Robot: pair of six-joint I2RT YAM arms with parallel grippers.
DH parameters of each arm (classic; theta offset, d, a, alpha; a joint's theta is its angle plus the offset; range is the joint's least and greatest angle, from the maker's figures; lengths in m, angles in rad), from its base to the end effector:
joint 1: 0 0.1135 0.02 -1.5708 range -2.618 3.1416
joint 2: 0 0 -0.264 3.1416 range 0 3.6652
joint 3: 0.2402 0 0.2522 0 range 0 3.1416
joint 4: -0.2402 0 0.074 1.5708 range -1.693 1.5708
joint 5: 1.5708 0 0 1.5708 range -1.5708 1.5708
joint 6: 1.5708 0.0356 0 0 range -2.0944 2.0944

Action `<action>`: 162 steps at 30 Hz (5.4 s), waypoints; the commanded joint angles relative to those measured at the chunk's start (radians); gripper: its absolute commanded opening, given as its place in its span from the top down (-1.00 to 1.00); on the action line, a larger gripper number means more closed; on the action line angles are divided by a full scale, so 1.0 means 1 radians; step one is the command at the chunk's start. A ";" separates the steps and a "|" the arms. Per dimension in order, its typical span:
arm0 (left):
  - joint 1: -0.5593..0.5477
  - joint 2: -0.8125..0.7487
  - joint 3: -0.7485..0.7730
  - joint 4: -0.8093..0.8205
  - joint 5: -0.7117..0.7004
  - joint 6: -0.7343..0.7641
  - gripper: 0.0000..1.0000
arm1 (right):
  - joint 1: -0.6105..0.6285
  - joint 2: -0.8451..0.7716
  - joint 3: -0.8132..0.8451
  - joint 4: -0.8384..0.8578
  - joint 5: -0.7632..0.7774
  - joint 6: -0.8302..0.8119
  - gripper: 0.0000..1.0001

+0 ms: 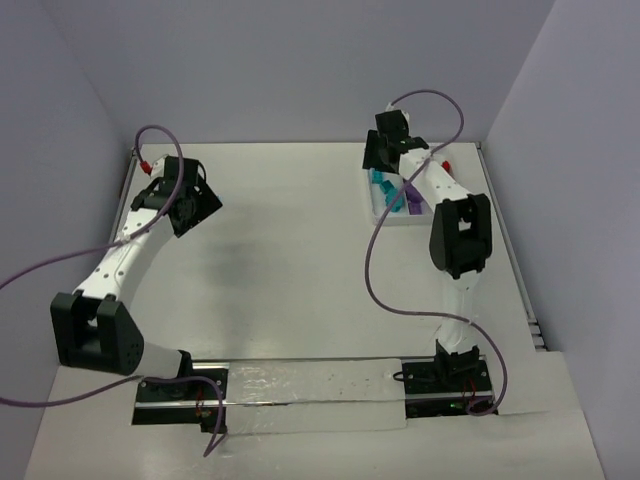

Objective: Sort the legos into containers by color

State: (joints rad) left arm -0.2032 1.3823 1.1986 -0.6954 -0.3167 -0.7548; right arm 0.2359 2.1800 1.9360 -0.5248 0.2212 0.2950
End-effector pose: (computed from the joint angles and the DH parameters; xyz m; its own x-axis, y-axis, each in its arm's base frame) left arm 0.2874 -0.0479 0.3040 -0.5475 -0.5519 -0.6289 -0.5188 0.8136 -0.2623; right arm 0.4894 0.1096 0.2535 -0.6685 0.1310 -0.7321 0.1251 0.9901 0.0630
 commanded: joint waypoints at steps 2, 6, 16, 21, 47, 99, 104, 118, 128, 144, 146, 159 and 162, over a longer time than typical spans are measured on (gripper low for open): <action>0.074 0.194 0.181 0.001 -0.037 -0.078 -0.66 | 0.062 -0.390 -0.293 0.171 -0.041 0.002 -0.43; 0.098 0.320 0.276 0.032 -0.019 -0.085 -0.68 | 0.097 -0.567 -0.531 0.241 -0.050 0.018 -0.43; 0.099 0.683 0.611 -0.012 0.056 -0.050 -0.92 | 0.118 -0.829 -0.770 0.255 -0.052 0.029 -0.44; 0.099 0.826 0.745 -0.091 0.025 -0.153 -0.99 | 0.125 -0.850 -0.793 0.211 -0.101 0.005 -0.45; 0.099 0.915 0.651 -0.024 0.016 -0.339 0.14 | 0.137 -0.881 -0.889 0.202 -0.050 -0.012 -0.46; -0.399 0.318 0.292 0.019 -0.044 -0.195 -0.81 | 0.339 -0.931 -1.072 0.293 -0.048 0.179 -0.47; -0.305 0.095 0.107 0.057 -0.048 -0.175 -0.76 | 0.372 -0.651 -0.887 0.285 0.012 0.274 -0.46; -0.286 -0.004 0.030 0.031 -0.022 -0.143 -0.75 | 0.373 -0.199 -0.573 0.195 0.123 0.338 -0.43; -0.286 -0.009 0.041 0.025 -0.018 -0.126 -0.74 | 0.375 -0.137 -0.508 0.170 0.185 0.316 0.12; -0.286 0.000 0.093 -0.007 -0.019 -0.126 -0.75 | 0.204 -0.321 -0.425 0.181 0.104 0.169 0.71; -0.286 -0.010 0.101 -0.011 -0.021 -0.124 -0.75 | 0.153 -0.295 -0.392 0.174 0.089 0.159 0.69; -0.285 -0.015 0.108 -0.024 -0.014 -0.131 -0.78 | 0.014 -0.194 -0.372 0.184 0.014 0.145 0.55; -0.285 -0.013 0.108 -0.017 -0.005 -0.132 -0.79 | 0.015 -0.177 -0.374 0.183 0.016 0.142 0.42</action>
State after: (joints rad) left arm -0.4900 1.3891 1.2594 -0.7162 -0.3360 -0.8867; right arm 0.2499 1.9882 1.5501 -0.3527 0.2506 0.4516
